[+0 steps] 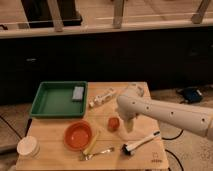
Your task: Place apple in paper cup
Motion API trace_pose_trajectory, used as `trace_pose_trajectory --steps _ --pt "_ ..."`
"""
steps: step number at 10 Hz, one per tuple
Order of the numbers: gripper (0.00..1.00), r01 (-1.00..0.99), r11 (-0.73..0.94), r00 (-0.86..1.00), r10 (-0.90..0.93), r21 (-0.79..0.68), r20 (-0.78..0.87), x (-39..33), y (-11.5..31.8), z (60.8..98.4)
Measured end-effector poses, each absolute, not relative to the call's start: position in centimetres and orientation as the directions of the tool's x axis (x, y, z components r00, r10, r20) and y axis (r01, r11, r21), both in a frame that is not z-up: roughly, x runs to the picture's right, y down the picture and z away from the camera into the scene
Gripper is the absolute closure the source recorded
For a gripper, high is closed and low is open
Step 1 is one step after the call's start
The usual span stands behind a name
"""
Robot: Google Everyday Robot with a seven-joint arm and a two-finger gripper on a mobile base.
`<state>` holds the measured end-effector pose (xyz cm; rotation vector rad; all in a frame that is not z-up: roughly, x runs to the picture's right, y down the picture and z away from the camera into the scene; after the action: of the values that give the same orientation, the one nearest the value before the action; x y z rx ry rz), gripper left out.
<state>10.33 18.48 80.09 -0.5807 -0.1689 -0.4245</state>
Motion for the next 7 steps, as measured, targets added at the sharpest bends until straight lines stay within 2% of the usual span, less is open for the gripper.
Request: trace_pose_trajectory --steps 7 --pt "0.20 0.526 0.715 0.849 -0.407 -0.462 0.337 9.5 19.3 81.8"
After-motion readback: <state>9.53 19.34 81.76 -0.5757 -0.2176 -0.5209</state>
